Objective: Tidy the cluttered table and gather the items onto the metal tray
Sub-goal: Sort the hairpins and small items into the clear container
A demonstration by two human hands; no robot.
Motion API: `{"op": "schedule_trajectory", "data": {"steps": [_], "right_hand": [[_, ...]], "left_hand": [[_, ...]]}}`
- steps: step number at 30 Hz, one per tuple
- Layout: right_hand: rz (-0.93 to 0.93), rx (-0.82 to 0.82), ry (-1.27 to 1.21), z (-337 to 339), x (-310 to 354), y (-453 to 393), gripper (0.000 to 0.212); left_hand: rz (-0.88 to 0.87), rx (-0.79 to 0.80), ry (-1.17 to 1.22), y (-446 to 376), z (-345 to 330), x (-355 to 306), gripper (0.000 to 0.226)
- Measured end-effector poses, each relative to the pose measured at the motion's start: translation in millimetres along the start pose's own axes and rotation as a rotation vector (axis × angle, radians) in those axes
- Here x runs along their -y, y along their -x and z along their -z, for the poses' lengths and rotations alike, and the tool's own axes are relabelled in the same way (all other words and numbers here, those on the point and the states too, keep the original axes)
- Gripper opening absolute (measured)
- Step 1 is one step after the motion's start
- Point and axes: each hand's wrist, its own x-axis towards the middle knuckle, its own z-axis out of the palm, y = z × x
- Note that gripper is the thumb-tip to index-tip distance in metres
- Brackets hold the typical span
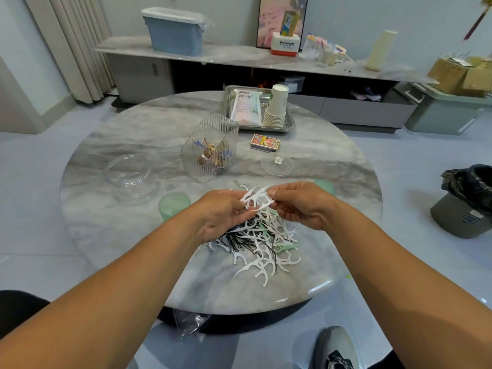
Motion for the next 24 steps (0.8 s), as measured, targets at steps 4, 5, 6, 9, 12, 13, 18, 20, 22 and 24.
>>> {"op": "schedule_trajectory", "data": {"steps": [4,5,6,9,12,13,18,20,22,24], "right_hand": [[0.060,-0.030,0.097,-4.6,-0.5,1.2,0.004],[0.094,-0.040,0.114,-7.6,-1.3,2.1,0.009],[0.129,-0.059,0.122,-11.0,-1.8,3.5,0.016],[0.262,-0.190,0.138,-18.4,0.7,7.2,0.029],[0.597,-0.396,0.282,-22.1,9.5,12.3,0.022],[0.752,-0.436,0.382,-25.5,11.8,15.9,0.020],[1.330,-0.373,1.089,-54.2,-5.5,28.5,0.021],[1.348,-0.373,1.125,-56.9,-12.4,27.3,0.022],[1.358,-0.369,1.099,-54.9,-16.1,26.0,0.027],[1.375,-0.363,1.014,-55.9,-21.8,24.5,0.032]], "left_hand": [[0.014,0.103,-0.007,6.0,-3.3,0.2,0.018],[0.016,0.096,-0.008,6.9,-5.0,1.7,0.017],[0.017,0.070,-0.008,7.1,-6.8,3.4,0.018],[0.015,-0.072,0.018,4.1,-9.4,6.6,0.020],[0.009,-0.167,0.091,0.7,-6.5,2.2,0.021],[0.013,-0.178,0.117,-0.4,-5.6,0.8,0.024],[0.081,0.044,0.308,6.7,-9.2,-4.6,0.020],[0.110,0.131,0.447,9.5,-5.0,-8.0,0.026],[0.098,0.177,0.504,12.1,-0.2,-11.4,0.028],[0.063,0.180,0.465,14.3,2.2,-13.4,0.026]]}}
